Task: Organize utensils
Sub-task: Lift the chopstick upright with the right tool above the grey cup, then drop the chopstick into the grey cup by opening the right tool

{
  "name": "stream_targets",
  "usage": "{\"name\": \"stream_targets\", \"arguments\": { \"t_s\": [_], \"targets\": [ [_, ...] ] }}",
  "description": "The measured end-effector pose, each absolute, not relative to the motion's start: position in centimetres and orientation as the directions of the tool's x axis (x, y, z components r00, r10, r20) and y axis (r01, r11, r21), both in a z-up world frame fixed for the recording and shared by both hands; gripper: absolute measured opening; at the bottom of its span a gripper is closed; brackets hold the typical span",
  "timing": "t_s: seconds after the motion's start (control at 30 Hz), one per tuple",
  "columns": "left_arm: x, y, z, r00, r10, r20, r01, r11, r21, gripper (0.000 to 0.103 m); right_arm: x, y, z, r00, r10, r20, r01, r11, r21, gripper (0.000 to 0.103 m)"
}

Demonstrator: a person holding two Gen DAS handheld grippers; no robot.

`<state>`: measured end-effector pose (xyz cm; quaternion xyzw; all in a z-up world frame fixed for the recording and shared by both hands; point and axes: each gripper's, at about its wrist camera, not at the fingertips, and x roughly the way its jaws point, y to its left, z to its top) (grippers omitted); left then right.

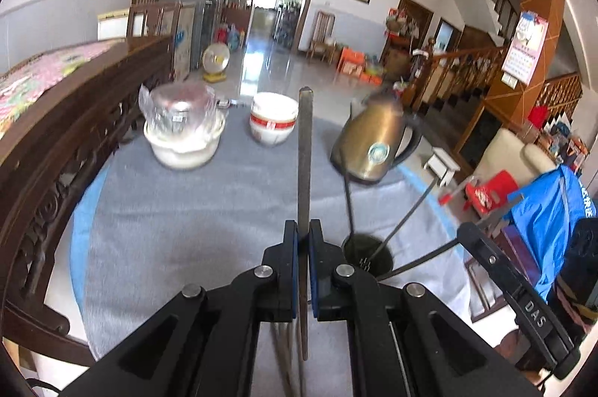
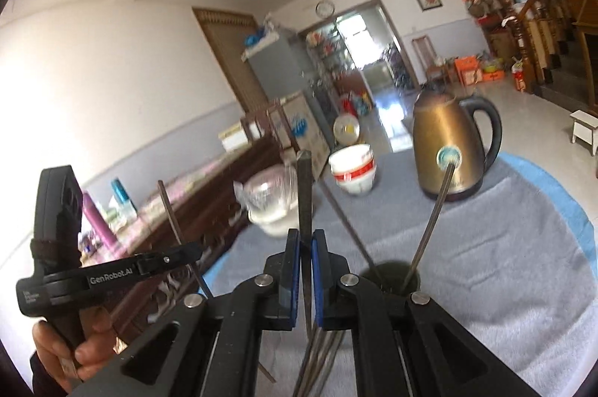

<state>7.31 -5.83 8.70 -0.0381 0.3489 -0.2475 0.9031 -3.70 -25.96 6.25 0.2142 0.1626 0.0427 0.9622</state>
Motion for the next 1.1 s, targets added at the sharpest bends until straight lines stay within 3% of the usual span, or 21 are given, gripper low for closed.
{"name": "stream_targets", "arguments": {
  "t_s": [0.3, 0.5, 0.87, 1.1],
  "targets": [
    [8.5, -9.4, 13.2, 0.73, -0.503, -0.463, 0.436, 0.864, -0.251, 0.005, -5.7, -30.0, 10.4, 0.983, 0.034, -0.179, 0.053, 0.888, 0.457, 0.007],
    [9.4, -13.1, 13.0, 0.757, -0.51, -0.408, 0.446, 0.86, -0.248, 0.005, -6.3, -32.2, 10.4, 0.98, -0.032, -0.197, 0.12, 0.883, 0.453, 0.007],
    [11.5, -17.3, 7.3, 0.705, -0.47, -0.532, 0.433, 0.879, -0.202, 0.005, -5.1, -32.9, 7.2, 0.935, -0.033, -0.353, 0.191, 0.886, 0.423, 0.007],
    [11.5, -17.2, 5.0, 0.667, -0.446, -0.598, 0.431, 0.884, -0.178, 0.005, -4.5, -32.9, 5.4, 0.914, -0.009, -0.405, 0.206, 0.871, 0.445, 0.007]
  ]
}}
